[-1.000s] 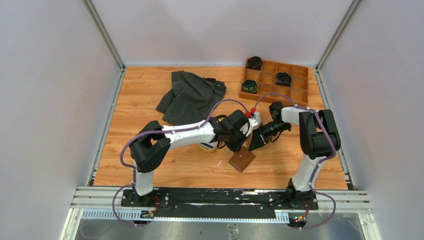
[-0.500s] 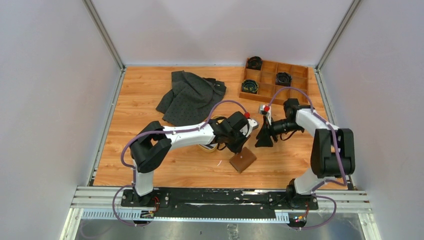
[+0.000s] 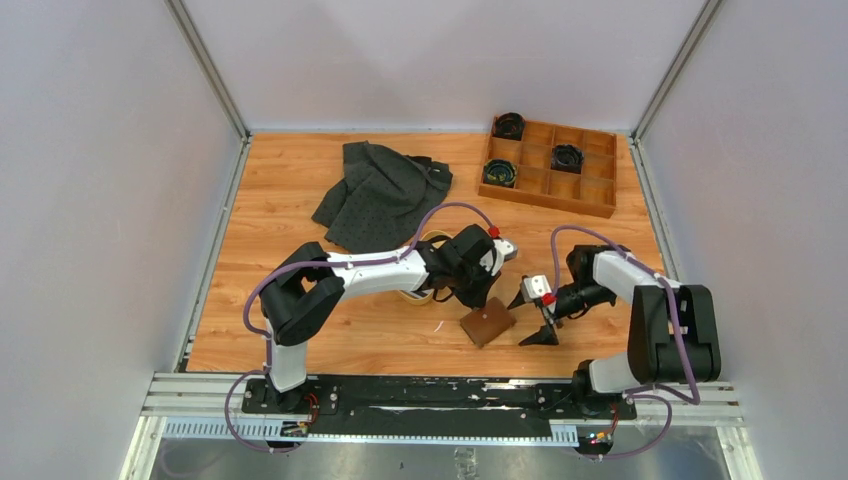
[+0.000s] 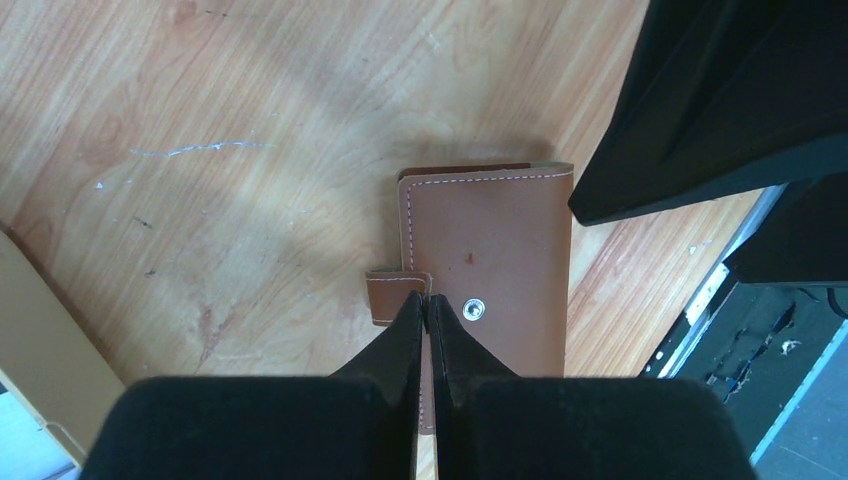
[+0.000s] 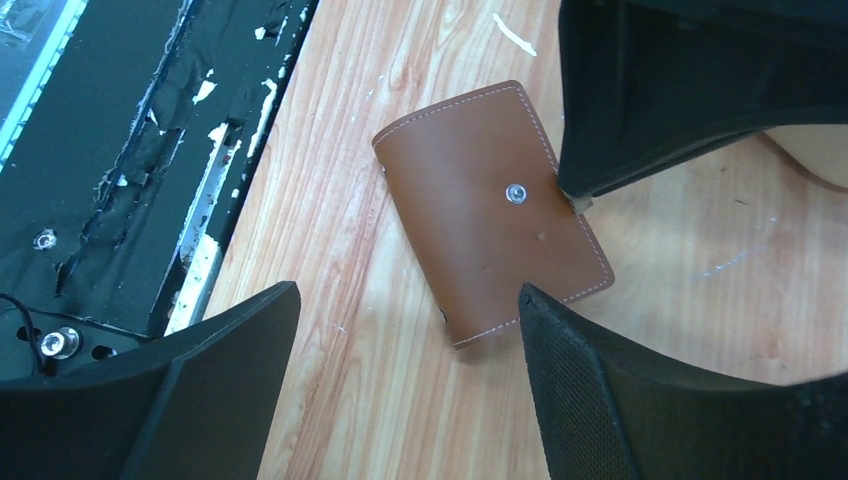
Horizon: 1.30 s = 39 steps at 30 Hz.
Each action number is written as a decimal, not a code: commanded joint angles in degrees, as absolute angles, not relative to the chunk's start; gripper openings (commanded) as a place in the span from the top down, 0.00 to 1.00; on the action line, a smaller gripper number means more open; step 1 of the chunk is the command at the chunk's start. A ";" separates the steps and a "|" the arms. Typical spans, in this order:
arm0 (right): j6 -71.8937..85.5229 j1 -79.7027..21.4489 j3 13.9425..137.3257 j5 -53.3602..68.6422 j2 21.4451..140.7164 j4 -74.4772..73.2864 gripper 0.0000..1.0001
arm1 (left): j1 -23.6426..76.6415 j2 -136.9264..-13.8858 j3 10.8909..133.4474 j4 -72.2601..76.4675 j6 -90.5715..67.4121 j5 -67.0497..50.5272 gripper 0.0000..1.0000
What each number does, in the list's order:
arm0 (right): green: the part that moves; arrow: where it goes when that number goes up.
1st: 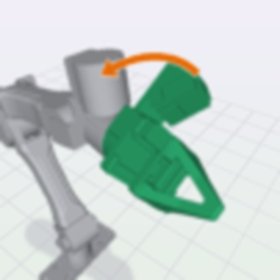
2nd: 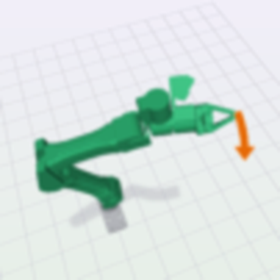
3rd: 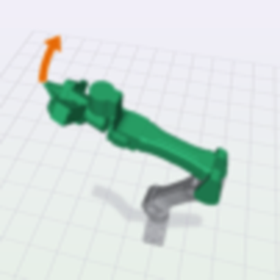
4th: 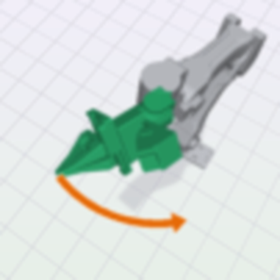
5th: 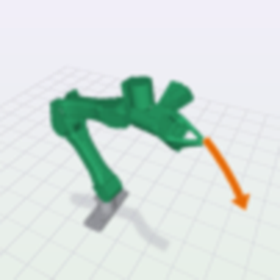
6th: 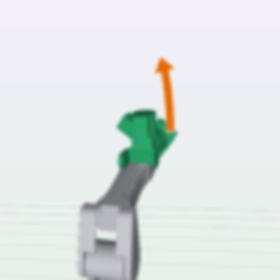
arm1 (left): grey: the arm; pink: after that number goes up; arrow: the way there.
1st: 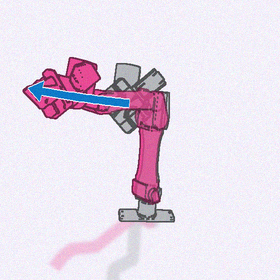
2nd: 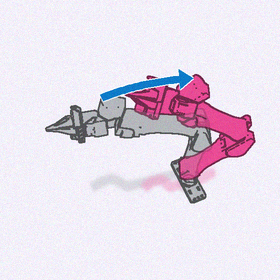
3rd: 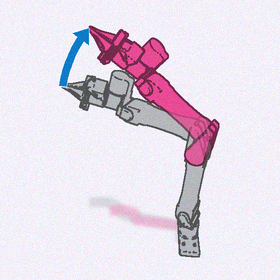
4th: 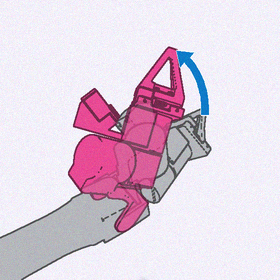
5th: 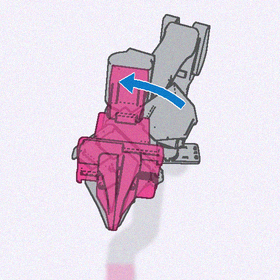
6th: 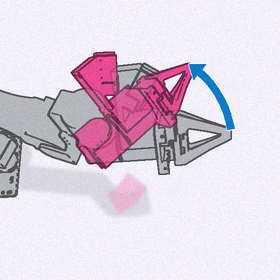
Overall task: Put the credit cards into the card holder
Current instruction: Close the card holder at the center of the board.
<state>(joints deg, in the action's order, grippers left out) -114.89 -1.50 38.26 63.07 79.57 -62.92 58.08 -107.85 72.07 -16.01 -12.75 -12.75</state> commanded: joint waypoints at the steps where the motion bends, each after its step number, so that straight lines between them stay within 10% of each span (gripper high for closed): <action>1: -151.98 -1.85 36.80 65.85 82.42 -62.84 0.17 | 57.83 -107.59 70.50 -14.53 -13.45 -15.52 1.00; 39: -121.65 -19.26 26.67 42.84 77.78 -30.43 0.47 | 58.01 -104.95 67.93 -14.91 -11.20 -18.83 1.00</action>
